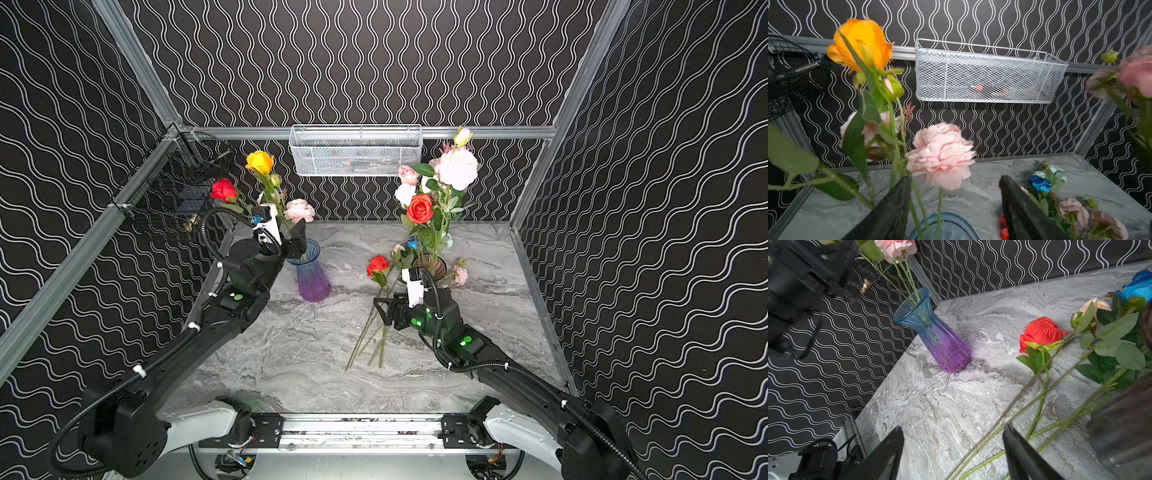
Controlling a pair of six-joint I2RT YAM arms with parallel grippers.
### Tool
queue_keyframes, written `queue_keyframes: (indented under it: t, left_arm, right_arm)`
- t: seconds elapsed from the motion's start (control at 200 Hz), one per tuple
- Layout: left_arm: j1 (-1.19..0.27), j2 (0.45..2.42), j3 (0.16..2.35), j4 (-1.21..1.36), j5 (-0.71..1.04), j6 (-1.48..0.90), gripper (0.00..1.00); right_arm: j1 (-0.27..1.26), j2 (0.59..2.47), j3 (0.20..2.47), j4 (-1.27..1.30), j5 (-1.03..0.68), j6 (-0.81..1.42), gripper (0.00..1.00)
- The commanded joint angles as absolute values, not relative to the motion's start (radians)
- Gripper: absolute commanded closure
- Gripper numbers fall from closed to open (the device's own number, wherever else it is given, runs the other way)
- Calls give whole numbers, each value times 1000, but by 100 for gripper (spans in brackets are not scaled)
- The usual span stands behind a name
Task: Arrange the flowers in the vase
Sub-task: 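Lower the yellow rose stem into the blue-purple vase with the left gripper, then open the left gripper and move it back toward the rose pile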
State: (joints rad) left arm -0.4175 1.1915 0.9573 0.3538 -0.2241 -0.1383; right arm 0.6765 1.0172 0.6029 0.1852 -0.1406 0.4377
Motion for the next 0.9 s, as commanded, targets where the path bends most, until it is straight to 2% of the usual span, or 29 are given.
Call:
queue_keyframes:
  t: [0.0, 0.245, 0.425, 0.646, 0.896]
  left_arm:
    - [-470, 1146, 979, 187, -276, -120, 25]
    - [-602, 1050, 1003, -1, -301, -112, 24]
    - [-684, 1034, 1006, -111, -239, -182, 29]
    - [-769, 1115, 949, -118, -206, -259, 33]
    - [-818, 1348, 973, -94, -181, -283, 36]
  right_arm:
    - [676, 1018, 603, 225, -139, 448, 23]
    - [676, 1018, 605, 206, -100, 453, 24]
    - [677, 1020, 597, 182, -22, 484, 30]
    - [676, 1045, 577, 150, 33, 526, 44]
    - [676, 1042, 560, 129, 68, 543, 47]
